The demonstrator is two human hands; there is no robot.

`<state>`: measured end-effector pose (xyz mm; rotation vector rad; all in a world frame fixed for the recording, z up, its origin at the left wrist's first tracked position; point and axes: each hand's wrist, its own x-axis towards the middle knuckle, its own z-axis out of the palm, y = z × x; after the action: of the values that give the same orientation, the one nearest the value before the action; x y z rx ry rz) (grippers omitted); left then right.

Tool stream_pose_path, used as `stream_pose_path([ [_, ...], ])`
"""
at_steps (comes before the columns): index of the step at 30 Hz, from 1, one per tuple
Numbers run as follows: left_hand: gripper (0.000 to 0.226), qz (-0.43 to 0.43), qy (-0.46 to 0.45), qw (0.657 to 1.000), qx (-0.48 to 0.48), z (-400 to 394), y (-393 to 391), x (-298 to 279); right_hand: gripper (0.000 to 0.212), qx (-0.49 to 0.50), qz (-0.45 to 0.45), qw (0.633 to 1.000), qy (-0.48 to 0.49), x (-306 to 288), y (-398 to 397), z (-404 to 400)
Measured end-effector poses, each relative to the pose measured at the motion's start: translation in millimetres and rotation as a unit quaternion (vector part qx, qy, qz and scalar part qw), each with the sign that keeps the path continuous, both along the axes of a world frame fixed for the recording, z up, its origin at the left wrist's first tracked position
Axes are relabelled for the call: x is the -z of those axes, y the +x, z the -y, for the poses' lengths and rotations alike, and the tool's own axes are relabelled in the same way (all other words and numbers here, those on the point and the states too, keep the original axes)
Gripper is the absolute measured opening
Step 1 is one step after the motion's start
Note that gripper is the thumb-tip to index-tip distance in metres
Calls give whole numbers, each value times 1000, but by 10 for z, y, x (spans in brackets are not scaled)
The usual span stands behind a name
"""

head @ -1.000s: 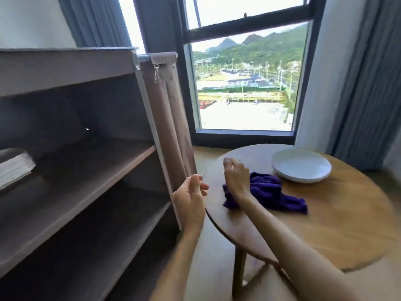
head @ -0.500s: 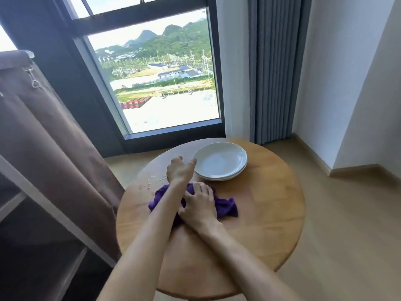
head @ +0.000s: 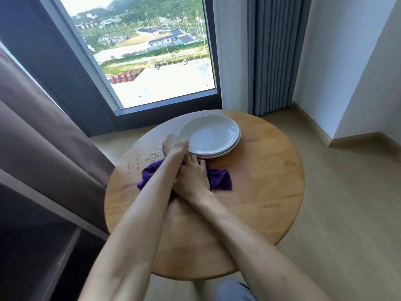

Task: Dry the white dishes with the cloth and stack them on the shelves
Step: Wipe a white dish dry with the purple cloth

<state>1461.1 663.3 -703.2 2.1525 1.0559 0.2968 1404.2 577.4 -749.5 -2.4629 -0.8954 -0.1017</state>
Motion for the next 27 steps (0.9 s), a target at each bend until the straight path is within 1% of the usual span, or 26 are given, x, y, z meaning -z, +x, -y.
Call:
stream_pose_path([
  [3,25,45,54,997,-16,30,19,-97,39,5,-1,1000,10,-1,-10,-2],
  [6,23,88,63,994,-11,36,18,-186,35,-1,-9,1000,21,-14,-15,-2],
  [8,23,111,25,993,-4,26,-1,-218,35,-7,-6,1000,24,-22,-21,13],
  [10,22,148,-45,988,-9,-5,-1,-263,34,-14,-9,999,29,-23,-22,26],
  [14,18,199,-133,971,-17,-43,-107,-332,35,-19,-47,998,35,-78,-32,55],
  [17,20,271,-213,937,-63,-144,-298,-383,31,-11,-94,995,30,-218,-42,52],
  [20,12,337,-304,879,-145,-292,-604,-475,26,13,-160,987,16,-429,-49,48],
  [22,16,367,-346,847,-169,-382,-827,-543,25,42,-175,983,27,-546,-67,54],
  [23,23,382,-364,832,-170,-417,-940,-571,26,60,-180,981,50,-596,-82,66],
  [25,39,407,-384,810,-174,-465,-1157,-595,31,99,-211,963,137,-667,-94,115],
  [27,49,426,-387,792,-204,-468,-1345,-585,34,138,-263,923,243,-728,-60,198],
])
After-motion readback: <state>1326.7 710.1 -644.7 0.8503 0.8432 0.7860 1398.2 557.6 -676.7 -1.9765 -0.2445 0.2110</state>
